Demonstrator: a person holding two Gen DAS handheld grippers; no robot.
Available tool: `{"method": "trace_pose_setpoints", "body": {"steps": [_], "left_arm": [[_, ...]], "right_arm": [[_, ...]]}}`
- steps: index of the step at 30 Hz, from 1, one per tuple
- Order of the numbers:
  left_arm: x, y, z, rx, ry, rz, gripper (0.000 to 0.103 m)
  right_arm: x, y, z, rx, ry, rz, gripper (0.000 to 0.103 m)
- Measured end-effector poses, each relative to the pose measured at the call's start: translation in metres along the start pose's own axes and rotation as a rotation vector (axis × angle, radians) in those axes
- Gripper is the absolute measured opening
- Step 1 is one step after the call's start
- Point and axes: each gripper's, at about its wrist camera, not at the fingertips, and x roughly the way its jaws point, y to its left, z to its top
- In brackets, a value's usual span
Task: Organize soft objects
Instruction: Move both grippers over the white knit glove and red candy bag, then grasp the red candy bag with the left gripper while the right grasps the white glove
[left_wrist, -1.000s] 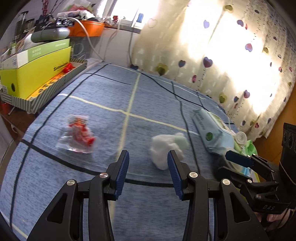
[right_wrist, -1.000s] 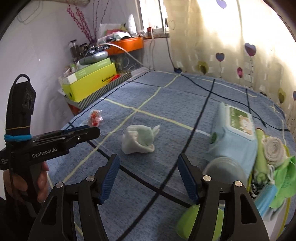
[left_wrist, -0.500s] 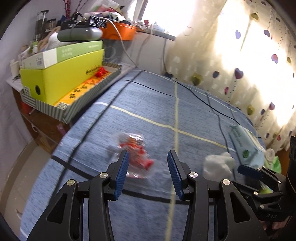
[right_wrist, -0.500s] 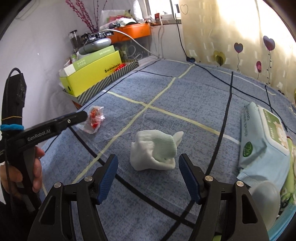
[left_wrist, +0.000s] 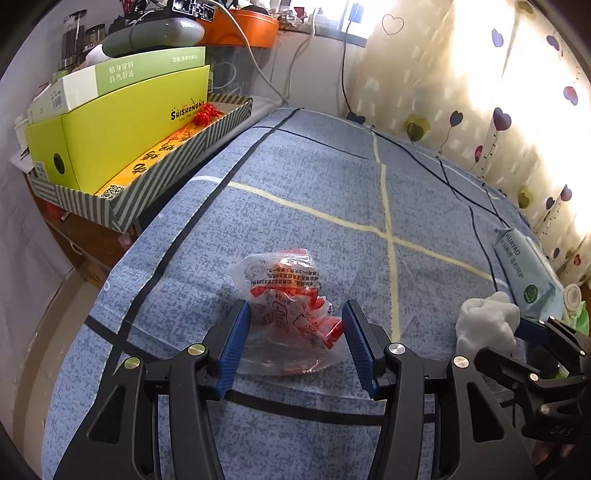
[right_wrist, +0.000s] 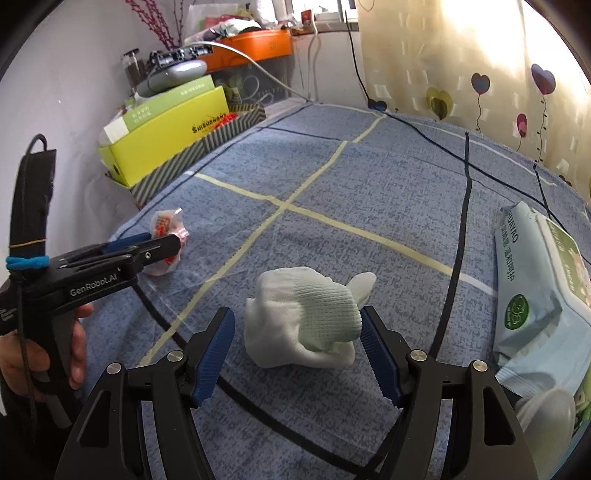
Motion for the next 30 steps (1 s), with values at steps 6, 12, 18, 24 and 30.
{"method": "trace_pose_setpoints", "body": {"steps": [6, 12, 18, 24, 30], "left_arm": [[0.001, -0.001, -0.003, 0.01, -0.006, 0.002, 0.053], [-0.001, -0.003, -0.003, 0.023, -0.007, 0.004, 0.029], [-0.007, -0.009, -0.006, 0.036, -0.002, -0.019, 0.02], [-0.025, -0.016, -0.009, 0.038, -0.03, -0.041, 0.019], [-0.047, -0.032, -0.014, 0.055, -0.069, -0.075, 0.019]], "right_arm": [[0.004, -0.004, 0.0, 0.017, 0.004, -0.003, 0.048], [-0.003, -0.003, -0.001, 0.01, -0.016, 0.001, 0.038], [-0.02, 0.002, -0.001, 0.0, -0.057, 0.013, 0.037], [-0.039, 0.004, -0.004, 0.0, -0.099, 0.037, 0.037], [-0.064, 0.0, -0.01, 0.008, -0.152, 0.039, 0.037]]}}
